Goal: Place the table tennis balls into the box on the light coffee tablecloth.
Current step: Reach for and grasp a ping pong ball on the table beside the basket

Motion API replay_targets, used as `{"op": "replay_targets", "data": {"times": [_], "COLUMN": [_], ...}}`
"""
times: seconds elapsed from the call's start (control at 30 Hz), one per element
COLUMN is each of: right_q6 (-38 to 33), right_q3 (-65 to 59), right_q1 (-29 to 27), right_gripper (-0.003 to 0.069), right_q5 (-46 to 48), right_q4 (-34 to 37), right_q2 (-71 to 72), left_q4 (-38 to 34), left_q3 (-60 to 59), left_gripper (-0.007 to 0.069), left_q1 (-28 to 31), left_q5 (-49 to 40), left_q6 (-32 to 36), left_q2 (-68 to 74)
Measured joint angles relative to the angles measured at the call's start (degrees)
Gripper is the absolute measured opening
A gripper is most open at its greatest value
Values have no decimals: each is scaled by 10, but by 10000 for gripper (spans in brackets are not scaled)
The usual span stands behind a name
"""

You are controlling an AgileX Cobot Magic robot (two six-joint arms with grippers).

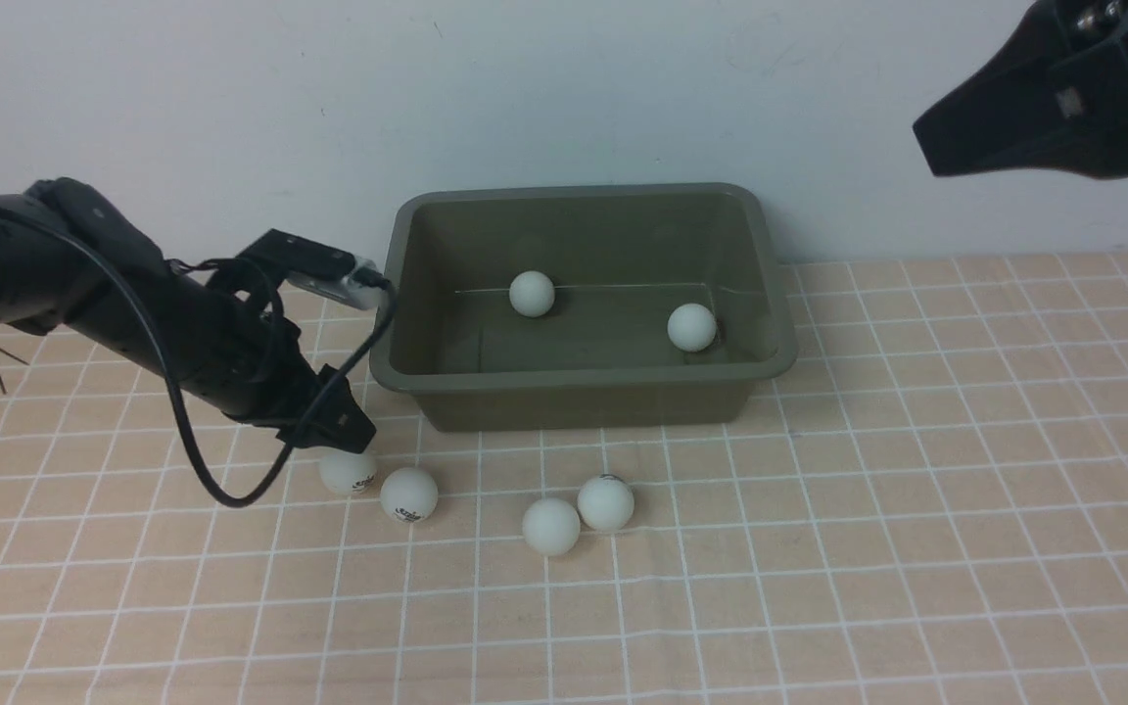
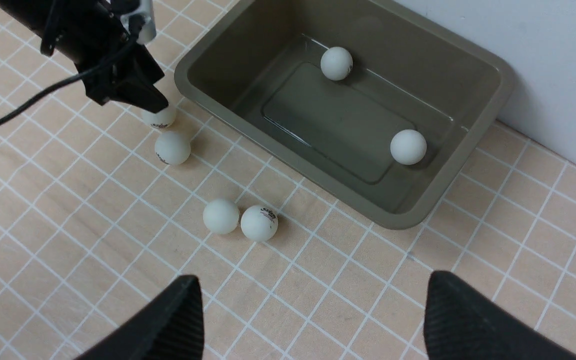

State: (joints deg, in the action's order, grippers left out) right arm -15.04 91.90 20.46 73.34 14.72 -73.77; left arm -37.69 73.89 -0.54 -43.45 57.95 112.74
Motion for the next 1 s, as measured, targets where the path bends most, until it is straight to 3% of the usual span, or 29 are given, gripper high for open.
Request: {"op": "replay_targets", "data": {"times": [0.3, 0.53, 0.7, 1.0], "right_q6": [0, -7, -9, -9], "right_q3": [0, 0, 0, 0], "right_q1": [0, 0, 0, 0], "right_gripper": [534, 534, 533, 533], "right_q5": [0, 0, 0, 0], "right_q4": [-1, -1, -1, -1], "right_q2": [0, 0, 0, 0], "left_q4": [61, 74, 78, 130], "left_q3": [1, 1, 1, 15], "left_gripper": [362, 360, 272, 269], "left_q1": [-19, -19, -20, -20], "left_q5": [25, -8, -19, -56], "left_q6": [-40, -47, -47, -86], "left_q2": [7, 9, 12, 9]}}
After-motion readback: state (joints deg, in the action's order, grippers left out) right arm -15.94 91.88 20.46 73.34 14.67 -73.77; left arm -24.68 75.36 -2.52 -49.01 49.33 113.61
